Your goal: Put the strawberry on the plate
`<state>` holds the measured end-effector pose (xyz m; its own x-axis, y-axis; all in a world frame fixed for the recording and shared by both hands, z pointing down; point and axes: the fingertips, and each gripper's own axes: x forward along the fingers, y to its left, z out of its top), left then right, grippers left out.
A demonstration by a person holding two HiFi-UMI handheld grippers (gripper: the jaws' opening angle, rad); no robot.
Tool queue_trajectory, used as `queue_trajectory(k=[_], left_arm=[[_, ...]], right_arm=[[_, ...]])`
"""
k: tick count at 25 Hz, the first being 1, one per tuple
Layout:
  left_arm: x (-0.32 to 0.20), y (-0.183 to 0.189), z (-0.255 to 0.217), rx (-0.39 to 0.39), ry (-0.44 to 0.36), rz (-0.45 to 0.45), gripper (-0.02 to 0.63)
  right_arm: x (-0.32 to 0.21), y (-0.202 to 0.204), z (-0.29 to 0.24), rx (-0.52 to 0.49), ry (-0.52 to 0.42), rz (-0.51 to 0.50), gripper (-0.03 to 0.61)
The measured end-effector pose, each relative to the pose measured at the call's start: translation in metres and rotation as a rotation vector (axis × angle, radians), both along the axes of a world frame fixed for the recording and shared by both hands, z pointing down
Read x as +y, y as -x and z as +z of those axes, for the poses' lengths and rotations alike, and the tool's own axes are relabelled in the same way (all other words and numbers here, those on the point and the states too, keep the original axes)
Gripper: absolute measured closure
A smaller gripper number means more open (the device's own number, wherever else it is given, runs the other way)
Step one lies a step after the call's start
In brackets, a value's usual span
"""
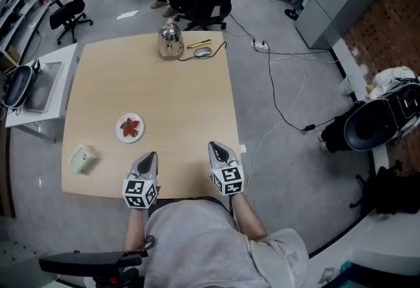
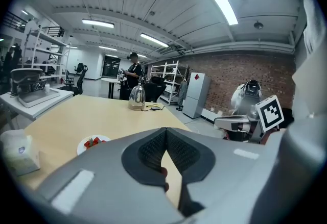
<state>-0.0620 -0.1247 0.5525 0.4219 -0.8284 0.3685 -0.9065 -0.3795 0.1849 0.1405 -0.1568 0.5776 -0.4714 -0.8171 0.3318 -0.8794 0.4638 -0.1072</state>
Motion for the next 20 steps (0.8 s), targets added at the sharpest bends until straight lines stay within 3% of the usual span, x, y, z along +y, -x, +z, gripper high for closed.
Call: queue_trajectory(k=[11, 20], left_arm=[[0.002, -0.008, -0.001, -0.02, -0.014, 0.028, 0.594], [0.0, -0.005, 0.0, -0.029, -0.017, 0.02, 0.594]], right_arm=[[0.017, -0.022, 0.003, -0.008, -0.015, 0.053, 0.572], [0.018, -0.017, 0.005, 0.024, -0.029, 0.031, 0.572]])
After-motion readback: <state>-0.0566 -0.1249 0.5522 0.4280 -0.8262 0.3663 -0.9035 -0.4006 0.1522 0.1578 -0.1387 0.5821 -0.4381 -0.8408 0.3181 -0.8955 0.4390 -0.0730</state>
